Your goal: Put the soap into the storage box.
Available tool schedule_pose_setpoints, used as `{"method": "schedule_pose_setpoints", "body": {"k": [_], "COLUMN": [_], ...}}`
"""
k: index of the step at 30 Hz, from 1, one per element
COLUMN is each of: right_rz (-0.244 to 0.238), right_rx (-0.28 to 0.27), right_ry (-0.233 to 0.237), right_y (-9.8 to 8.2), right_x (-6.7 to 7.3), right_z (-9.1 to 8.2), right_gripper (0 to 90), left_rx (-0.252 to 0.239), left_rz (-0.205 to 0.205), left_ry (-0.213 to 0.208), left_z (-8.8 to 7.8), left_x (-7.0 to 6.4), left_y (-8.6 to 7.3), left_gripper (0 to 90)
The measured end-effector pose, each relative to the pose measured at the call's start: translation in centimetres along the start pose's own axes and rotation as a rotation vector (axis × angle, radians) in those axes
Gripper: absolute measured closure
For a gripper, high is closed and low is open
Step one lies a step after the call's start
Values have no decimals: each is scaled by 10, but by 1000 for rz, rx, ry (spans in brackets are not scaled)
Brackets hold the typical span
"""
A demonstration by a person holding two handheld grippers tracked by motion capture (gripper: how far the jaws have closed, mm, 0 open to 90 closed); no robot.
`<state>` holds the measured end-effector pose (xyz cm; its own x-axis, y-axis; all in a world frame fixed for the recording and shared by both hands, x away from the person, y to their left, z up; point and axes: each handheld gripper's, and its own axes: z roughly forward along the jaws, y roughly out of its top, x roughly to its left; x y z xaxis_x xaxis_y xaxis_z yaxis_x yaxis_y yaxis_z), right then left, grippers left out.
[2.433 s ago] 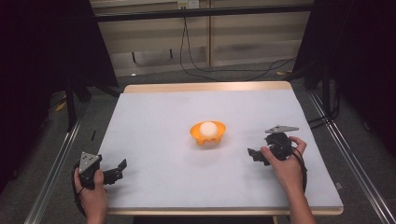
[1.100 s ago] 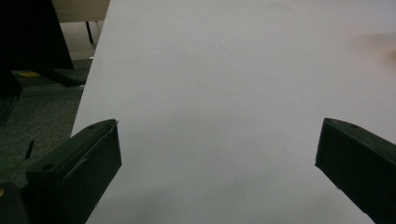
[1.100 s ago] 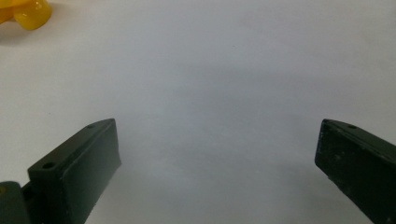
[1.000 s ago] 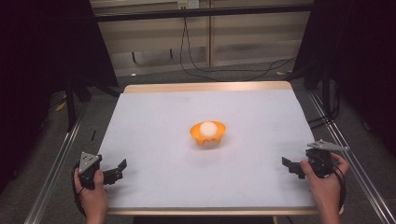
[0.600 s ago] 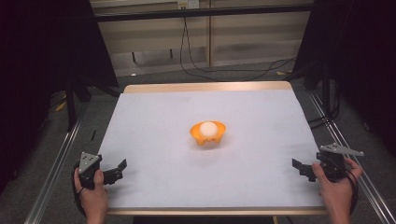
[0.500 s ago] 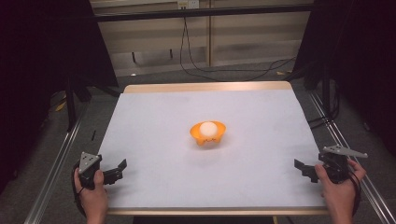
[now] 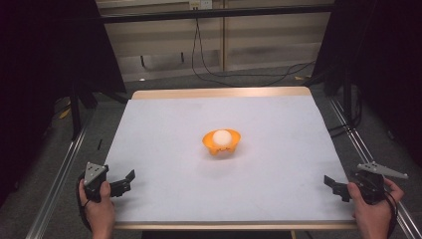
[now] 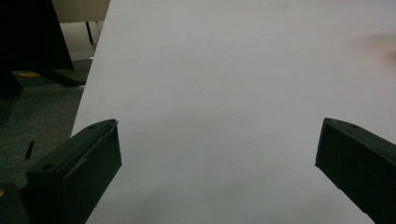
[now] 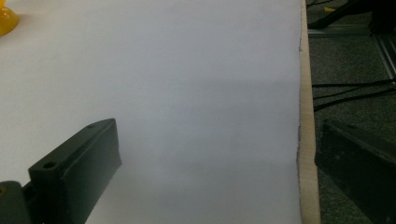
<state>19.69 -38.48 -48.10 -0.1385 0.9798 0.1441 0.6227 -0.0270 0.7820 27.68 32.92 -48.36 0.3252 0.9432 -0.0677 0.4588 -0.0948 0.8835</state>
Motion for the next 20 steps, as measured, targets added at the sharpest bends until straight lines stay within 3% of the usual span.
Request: {"method": "schedule_pose_setpoints", "body": {"k": [7,14,20], "right_rz": [-3,42,30], "right_rx": [-19,-77,-75], "right_ry": [15,21,21], "right_y": [-6,-13,-14], "right_x": [2,0,1], "right_z": [1,-2,-2], "right_gripper": [1,24,26], "left_rx": [-2,0,1], "left_rz": [2,2,-1], "left_ry": [0,0,1], "left_z": [0,0,0], "left_x": [0,0,0], "left_y": [0,0,0], "left_gripper": [0,0,0]}}
